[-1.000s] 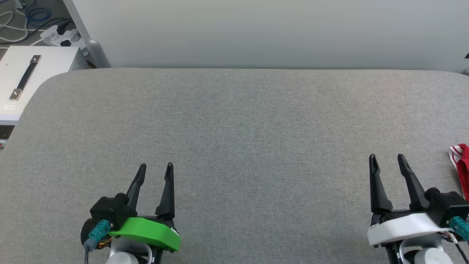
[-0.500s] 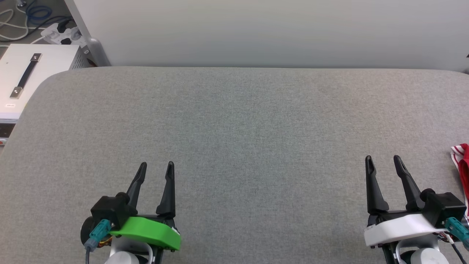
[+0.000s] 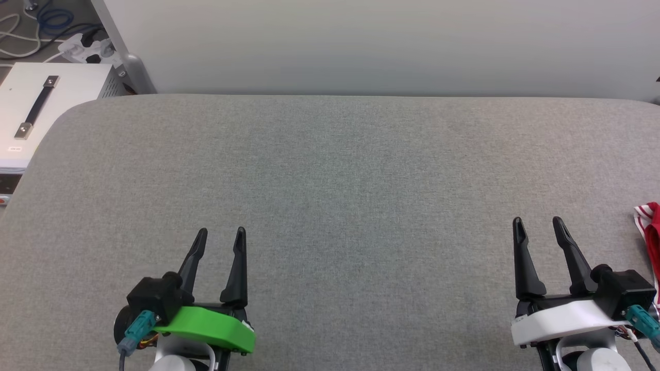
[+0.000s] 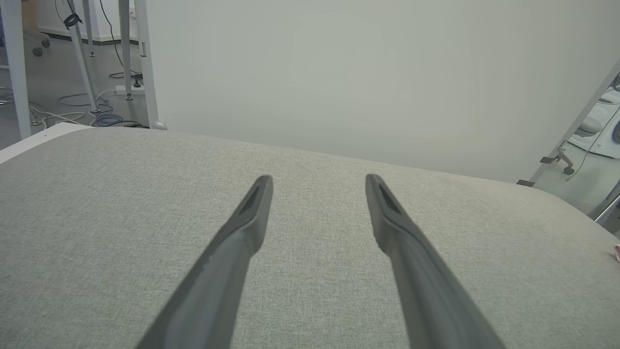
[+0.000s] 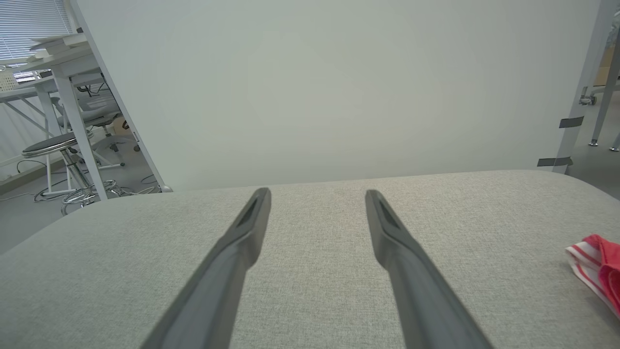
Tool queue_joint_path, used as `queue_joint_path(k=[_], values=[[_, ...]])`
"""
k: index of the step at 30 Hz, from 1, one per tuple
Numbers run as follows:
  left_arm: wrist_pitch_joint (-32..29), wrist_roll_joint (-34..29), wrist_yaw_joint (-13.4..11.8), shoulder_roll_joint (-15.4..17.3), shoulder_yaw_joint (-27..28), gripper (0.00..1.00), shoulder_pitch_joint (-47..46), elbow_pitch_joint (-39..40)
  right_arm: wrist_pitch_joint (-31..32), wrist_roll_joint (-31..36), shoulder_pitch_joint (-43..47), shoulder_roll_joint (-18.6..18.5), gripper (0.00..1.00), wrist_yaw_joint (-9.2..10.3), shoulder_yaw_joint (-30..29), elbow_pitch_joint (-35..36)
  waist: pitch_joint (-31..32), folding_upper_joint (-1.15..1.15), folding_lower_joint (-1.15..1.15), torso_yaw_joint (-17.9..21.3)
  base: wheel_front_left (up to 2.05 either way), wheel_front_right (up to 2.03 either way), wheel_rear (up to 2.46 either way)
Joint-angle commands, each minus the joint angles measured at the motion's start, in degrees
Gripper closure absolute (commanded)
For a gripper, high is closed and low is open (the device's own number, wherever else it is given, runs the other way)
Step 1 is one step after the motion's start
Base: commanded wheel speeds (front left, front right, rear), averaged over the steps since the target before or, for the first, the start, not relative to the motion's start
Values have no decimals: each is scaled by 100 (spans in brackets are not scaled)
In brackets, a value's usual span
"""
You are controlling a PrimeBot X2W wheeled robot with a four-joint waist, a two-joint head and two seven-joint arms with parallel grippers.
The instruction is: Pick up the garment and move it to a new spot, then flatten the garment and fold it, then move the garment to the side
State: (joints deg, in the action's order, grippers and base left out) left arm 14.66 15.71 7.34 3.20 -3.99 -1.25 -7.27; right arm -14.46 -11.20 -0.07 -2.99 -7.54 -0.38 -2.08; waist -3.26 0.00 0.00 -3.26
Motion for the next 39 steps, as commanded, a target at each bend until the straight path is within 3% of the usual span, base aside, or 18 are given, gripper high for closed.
queue_joint_path(k=[1, 4, 5, 39], values=[[34, 42, 14, -32, 15, 0, 77, -24, -53, -22, -23, 11, 0, 5, 6, 16, 6, 0, 0, 4, 0, 0, 0], [34, 102, 14, -32, 5, 0, 83, -46, -53, -24, -23, 11, 0, 5, 10, 12, 15, 0, 0, 9, 0, 0, 0], [0, 107, 0, 0, 7, 100, 2, -29, 0, -14, 0, 0, 100, 0, 8, 0, 15, 0, 0, 10, 0, 0, 0], [-355, -285, -175, -5, 105, 100, 30, 153, 353, 255, 2, 2, 100, 1, 15, 49, 90, 0, 0, 86, 0, 0, 0]])
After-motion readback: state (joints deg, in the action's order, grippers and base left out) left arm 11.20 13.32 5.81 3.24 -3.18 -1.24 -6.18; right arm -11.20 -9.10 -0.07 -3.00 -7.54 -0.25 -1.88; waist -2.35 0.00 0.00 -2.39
